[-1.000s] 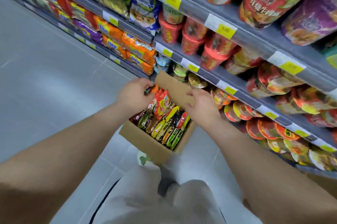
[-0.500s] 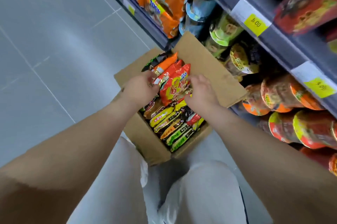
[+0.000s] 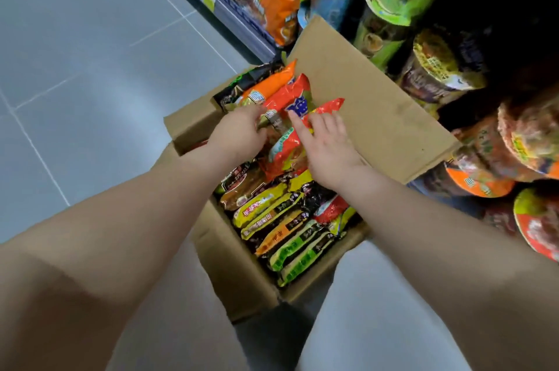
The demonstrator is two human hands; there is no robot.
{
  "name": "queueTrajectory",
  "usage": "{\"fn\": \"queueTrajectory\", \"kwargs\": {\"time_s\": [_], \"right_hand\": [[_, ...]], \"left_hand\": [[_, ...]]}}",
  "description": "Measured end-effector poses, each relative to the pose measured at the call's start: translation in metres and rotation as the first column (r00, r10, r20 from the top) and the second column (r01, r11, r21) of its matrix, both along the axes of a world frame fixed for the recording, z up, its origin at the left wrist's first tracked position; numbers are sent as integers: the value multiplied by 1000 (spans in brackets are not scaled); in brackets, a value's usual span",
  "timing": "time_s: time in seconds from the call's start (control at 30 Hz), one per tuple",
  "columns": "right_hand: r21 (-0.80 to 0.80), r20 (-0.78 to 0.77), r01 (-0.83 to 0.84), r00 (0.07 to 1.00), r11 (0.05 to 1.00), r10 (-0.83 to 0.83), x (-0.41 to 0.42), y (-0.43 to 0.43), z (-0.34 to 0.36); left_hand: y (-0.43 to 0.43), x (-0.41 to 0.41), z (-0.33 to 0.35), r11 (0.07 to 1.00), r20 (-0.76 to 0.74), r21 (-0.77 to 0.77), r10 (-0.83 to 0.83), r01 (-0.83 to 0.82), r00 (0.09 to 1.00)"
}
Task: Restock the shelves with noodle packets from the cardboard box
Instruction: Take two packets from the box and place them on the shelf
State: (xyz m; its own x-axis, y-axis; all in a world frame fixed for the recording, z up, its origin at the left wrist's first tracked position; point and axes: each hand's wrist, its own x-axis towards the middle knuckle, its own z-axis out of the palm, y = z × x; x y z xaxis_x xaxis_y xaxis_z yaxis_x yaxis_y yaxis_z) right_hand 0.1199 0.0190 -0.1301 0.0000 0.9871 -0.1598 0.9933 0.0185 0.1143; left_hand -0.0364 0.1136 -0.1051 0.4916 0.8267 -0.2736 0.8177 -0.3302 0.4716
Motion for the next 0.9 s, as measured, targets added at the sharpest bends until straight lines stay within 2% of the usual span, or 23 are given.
{"fn": "queueTrajectory", "kwargs": {"time_s": [0.13, 0.23, 0.3, 0.4, 0.53, 0.63, 0.8, 0.9], "right_hand": [[155, 36, 33, 999, 987, -39, 10, -11, -11], [114, 52, -8, 999, 993, 2, 17, -23, -18], [141, 15, -39, 999, 989, 38, 19, -30, -23], [211, -85, -8, 996, 978, 26, 21, -39, -25], [228, -135, 59, 990, 972, -29, 19, -48, -22], [176, -161, 145, 980, 974, -117, 18, -52, -6], [-103, -223, 312, 918, 944, -328, 10, -64, 78], [-190, -257, 416, 853, 889, -454, 4, -74, 140]], "left_hand": [[4, 8, -14, 993, -120, 108, -40, 53, 992], [3, 25, -24, 984, -276, 160, -35, 82, 961], [1, 33, -28, 966, -351, 237, -17, 106, 936], [2, 42, -33, 932, -347, 326, -35, 156, 937], [6, 52, -33, 975, -256, 171, -93, 140, 962], [8, 52, -22, 984, -204, 139, -85, 114, 975], [-1, 35, 58, 992, -145, 28, -114, 119, 983], [-10, 20, 120, 990, -98, -63, -133, 127, 986]]}}
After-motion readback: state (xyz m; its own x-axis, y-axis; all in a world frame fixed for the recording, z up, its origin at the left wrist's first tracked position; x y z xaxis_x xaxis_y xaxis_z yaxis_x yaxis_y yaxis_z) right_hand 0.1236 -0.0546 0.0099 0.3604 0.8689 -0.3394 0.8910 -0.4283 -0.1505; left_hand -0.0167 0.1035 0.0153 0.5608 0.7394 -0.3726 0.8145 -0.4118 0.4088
